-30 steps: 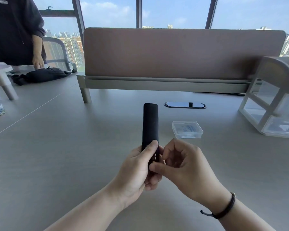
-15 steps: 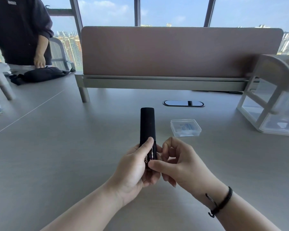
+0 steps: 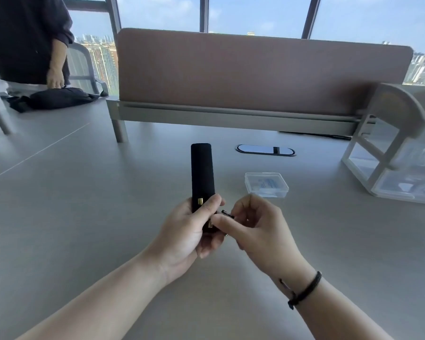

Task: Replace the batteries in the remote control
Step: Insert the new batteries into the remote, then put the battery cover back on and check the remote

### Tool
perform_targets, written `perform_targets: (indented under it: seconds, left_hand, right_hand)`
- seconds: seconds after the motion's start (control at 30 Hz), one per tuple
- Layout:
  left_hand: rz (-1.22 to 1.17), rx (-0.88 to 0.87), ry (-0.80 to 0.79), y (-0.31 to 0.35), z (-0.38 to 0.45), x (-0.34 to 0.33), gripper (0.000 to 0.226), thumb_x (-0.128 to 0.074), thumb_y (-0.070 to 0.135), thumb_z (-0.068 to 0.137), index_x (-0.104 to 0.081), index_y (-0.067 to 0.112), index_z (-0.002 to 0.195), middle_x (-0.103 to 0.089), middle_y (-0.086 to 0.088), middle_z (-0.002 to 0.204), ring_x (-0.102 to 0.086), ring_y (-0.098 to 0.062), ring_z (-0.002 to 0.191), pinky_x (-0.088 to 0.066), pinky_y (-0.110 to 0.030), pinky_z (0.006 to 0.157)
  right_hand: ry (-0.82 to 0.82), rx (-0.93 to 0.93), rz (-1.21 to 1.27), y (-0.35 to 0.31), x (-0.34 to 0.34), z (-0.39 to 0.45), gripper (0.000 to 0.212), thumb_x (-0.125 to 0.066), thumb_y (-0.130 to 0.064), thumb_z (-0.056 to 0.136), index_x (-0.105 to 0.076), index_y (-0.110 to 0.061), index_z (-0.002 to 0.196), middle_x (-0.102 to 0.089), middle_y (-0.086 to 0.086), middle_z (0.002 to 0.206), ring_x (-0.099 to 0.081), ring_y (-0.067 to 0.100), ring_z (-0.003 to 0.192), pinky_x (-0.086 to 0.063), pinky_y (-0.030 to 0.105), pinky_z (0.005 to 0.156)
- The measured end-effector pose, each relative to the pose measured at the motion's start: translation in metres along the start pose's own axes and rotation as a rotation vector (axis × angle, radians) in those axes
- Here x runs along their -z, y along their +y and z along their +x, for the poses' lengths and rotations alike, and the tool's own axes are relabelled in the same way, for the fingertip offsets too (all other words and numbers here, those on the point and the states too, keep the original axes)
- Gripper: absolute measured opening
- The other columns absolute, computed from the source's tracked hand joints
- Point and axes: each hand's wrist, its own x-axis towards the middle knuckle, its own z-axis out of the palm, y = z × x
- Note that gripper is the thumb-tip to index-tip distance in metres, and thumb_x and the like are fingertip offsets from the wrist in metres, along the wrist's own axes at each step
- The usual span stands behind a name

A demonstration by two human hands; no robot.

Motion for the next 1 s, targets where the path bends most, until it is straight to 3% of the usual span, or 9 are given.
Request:
perform_targets:
  seconds: [0.07, 0.17, 0.3, 0.43, 0.6, 0.83, 0.9, 1.0]
  left_hand:
    - [-0.022, 0.010, 0.033, 0.002, 0.003, 0.003, 0.019, -0.057, 0.028, 0.094, -0.056, 0.009, 0.098, -0.057, -0.004, 0.056, -0.048, -0.015, 0.038, -0.024, -0.027, 0.045]
    - [-0.088, 0.021, 0.053, 0.006, 0.008, 0.009, 0.015, -0.053, 0.023, 0.097, -0.053, 0.008, 0.094, -0.059, -0.007, 0.057, -0.047, -0.015, 0.037, -0.024, -0.022, 0.039]
    - [-0.170, -0.016, -0.004, 0.010, 0.008, 0.012, 0.017, -0.049, 0.021, 0.098, -0.051, 0.003, 0.098, -0.059, -0.013, 0.059, -0.046, -0.018, 0.036, -0.027, -0.018, 0.033]
    - [-0.218, -0.023, -0.043, 0.011, 0.007, 0.009, 0.019, -0.046, 0.021, 0.099, -0.051, 0.003, 0.103, -0.060, -0.016, 0.061, -0.045, -0.020, 0.036, -0.029, -0.019, 0.033]
    - [-0.232, -0.034, -0.054, 0.011, 0.005, 0.010, 0.020, -0.046, 0.024, 0.100, -0.049, 0.006, 0.107, -0.058, -0.016, 0.061, -0.043, -0.020, 0.035, -0.027, -0.019, 0.033]
    - [-0.188, -0.063, -0.048, 0.010, 0.003, 0.007, 0.041, -0.043, 0.045, 0.096, -0.050, 0.009, 0.115, -0.052, -0.016, 0.059, -0.040, -0.020, 0.035, -0.022, -0.020, 0.035]
    - [-0.190, -0.062, -0.036, 0.008, 0.003, 0.007, 0.039, -0.043, 0.043, 0.097, -0.052, 0.008, 0.112, -0.053, -0.015, 0.060, -0.042, -0.021, 0.037, -0.024, -0.019, 0.033]
    - [-0.190, -0.063, -0.007, 0.006, 0.005, 0.007, 0.034, -0.045, 0.034, 0.098, -0.053, 0.004, 0.111, -0.055, -0.014, 0.061, -0.046, -0.020, 0.038, -0.027, -0.020, 0.032]
  right_hand:
    - [0.058, 0.024, -0.044, 0.000, 0.004, 0.003, 0.025, -0.081, -0.033, 0.074, -0.062, -0.017, 0.075, -0.058, -0.003, 0.057, -0.046, 0.009, 0.047, -0.038, 0.022, 0.048]
    - [0.111, 0.130, -0.384, 0.010, 0.006, 0.006, 0.009, -0.074, -0.034, 0.080, -0.068, -0.028, 0.082, -0.063, -0.012, 0.065, -0.054, 0.006, 0.061, -0.041, 0.021, 0.057]
    - [-0.097, 0.373, -0.789, 0.019, -0.005, 0.000, 0.021, -0.062, -0.051, 0.081, -0.065, -0.038, 0.096, -0.064, -0.023, 0.084, -0.053, 0.008, 0.095, -0.043, 0.032, 0.082]
    - [-0.226, 0.442, -0.890, 0.015, -0.027, -0.005, 0.020, -0.058, -0.055, 0.078, -0.052, -0.041, 0.091, -0.064, -0.019, 0.100, -0.052, 0.018, 0.113, -0.038, 0.039, 0.098]
    - [-0.167, 0.485, -0.862, 0.016, -0.033, -0.001, 0.001, -0.057, -0.039, 0.081, -0.056, -0.039, 0.081, -0.070, -0.017, 0.086, -0.059, 0.019, 0.102, -0.039, 0.039, 0.093]
    - [-0.185, 0.428, -0.878, 0.011, -0.028, -0.011, 0.015, -0.052, -0.046, 0.078, -0.064, -0.039, 0.078, -0.064, -0.015, 0.076, -0.052, 0.017, 0.076, -0.048, 0.034, 0.068]
    - [-0.185, 0.424, -0.922, 0.011, -0.026, -0.014, 0.007, -0.059, -0.042, 0.077, -0.065, -0.042, 0.081, -0.065, -0.017, 0.079, -0.053, 0.017, 0.076, -0.048, 0.031, 0.067]
    - [-0.214, 0.373, -0.905, 0.009, -0.024, -0.016, 0.016, -0.067, -0.029, 0.074, -0.064, -0.041, 0.083, -0.066, -0.020, 0.085, -0.051, 0.017, 0.078, -0.046, 0.030, 0.071]
